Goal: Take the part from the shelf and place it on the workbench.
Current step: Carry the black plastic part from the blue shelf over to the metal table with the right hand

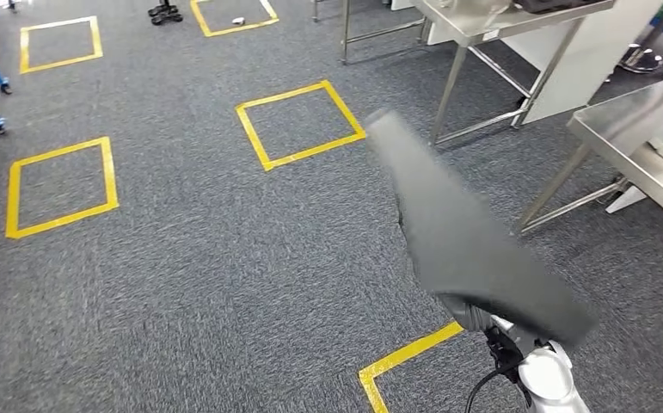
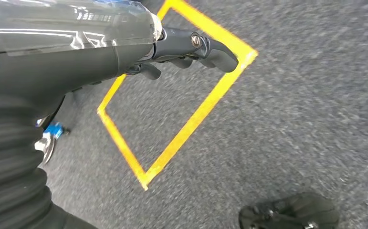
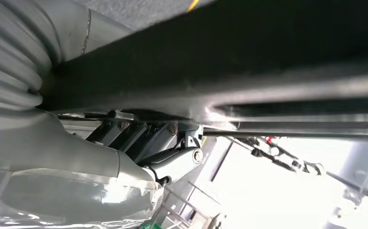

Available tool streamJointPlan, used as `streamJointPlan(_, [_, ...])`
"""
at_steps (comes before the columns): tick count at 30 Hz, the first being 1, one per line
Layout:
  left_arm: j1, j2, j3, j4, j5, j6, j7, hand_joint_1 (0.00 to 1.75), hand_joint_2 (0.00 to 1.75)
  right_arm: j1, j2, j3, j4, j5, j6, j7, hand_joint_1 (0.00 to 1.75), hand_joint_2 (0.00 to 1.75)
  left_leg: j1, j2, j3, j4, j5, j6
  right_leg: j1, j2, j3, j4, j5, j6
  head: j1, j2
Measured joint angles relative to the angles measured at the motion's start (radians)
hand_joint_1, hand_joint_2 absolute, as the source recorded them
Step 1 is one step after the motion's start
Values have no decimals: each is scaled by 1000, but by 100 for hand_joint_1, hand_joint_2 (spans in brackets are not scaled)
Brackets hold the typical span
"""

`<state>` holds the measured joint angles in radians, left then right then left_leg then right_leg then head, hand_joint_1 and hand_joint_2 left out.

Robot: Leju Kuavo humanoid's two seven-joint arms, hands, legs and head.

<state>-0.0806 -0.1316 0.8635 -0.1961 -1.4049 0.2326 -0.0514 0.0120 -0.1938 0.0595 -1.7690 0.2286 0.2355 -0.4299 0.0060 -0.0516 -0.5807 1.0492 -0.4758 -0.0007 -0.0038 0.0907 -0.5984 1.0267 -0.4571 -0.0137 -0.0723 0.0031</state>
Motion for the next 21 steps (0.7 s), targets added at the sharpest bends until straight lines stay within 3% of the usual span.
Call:
streamJointPlan(1, [-1,0,0,0,-2,-1,1,0,175,1,0,0,0,-32,23,-11,175,175,-1,-10,7,-17,0,3,-1,8,-4,2,0,6,0,0])
streamJointPlan(3, [-3,0,0,0,-5,-4,3,0,175,4,-2,0,-3,-78,65,-26,175,175,-2,4,9,-24,3,14,-4,24,-9,0,3,18,0,0])
streamJointPlan(4, [-4,0,0,0,-5,-4,4,0,175,6,-4,-1,-6,-72,70,-25,175,175,-2,14,12,-30,6,21,-3,16,-11,5,-1,24,0,0])
streamJointPlan(6, [-4,1,0,0,-2,-5,4,0,175,6,-7,-1,-9,-5,39,-8,175,175,2,35,18,-42,12,31,-2,-27,-36,57,-35,34,0,0])
streamJointPlan(7, [-3,1,0,0,-1,-5,2,0,175,6,-8,0,-9,29,19,-2,175,175,0,45,20,-45,13,34,-3,-55,-62,112,-65,38,0,0])
streamJointPlan(9, [2,1,0,0,0,-5,0,0,175,8,-9,2,-7,50,-2,-5,175,175,-1,66,20,-45,11,36,-8,-79,-121,231,-114,46,0,0])
streamJointPlan(10, [4,1,0,0,-2,-5,0,0,175,10,-9,4,-6,38,1,-13,175,175,-2,77,20,-45,10,36,-10,-83,-135,260,-117,48,0,0])
streamJointPlan(11, [5,1,0,0,-3,-5,0,0,175,12,-9,4,-6,19,9,-21,175,175,-2,88,21,-44,8,35,-12,-88,-130,251,-102,50,0,0])
streamJointPlan(13, [5,0,0,0,-5,-5,0,0,175,12,-10,5,-8,0,22,-24,175,175,-2,106,27,-44,4,31,-11,-114,-64,129,-36,47,0,0])
streamJointPlan(15, [5,-1,0,0,-4,-5,0,0,175,9,-12,5,-10,29,9,-13,175,175,-7,120,32,-43,-2,23,-1,-152,-3,13,-1,38,0,0])
streamJointPlan(17, [5,-1,0,0,-2,-5,0,0,175,7,-12,5,-10,52,-5,-6,175,175,-11,125,33,-41,-6,18,7,-167,9,-13,-3,33,0,0])
streamJointPlan(21, [5,-1,0,0,-1,-5,0,0,175,7,-12,6,-10,63,-14,-5,175,175,-11,127,33,-42,-6,17,7,-163,8,-13,-2,30,0,0])
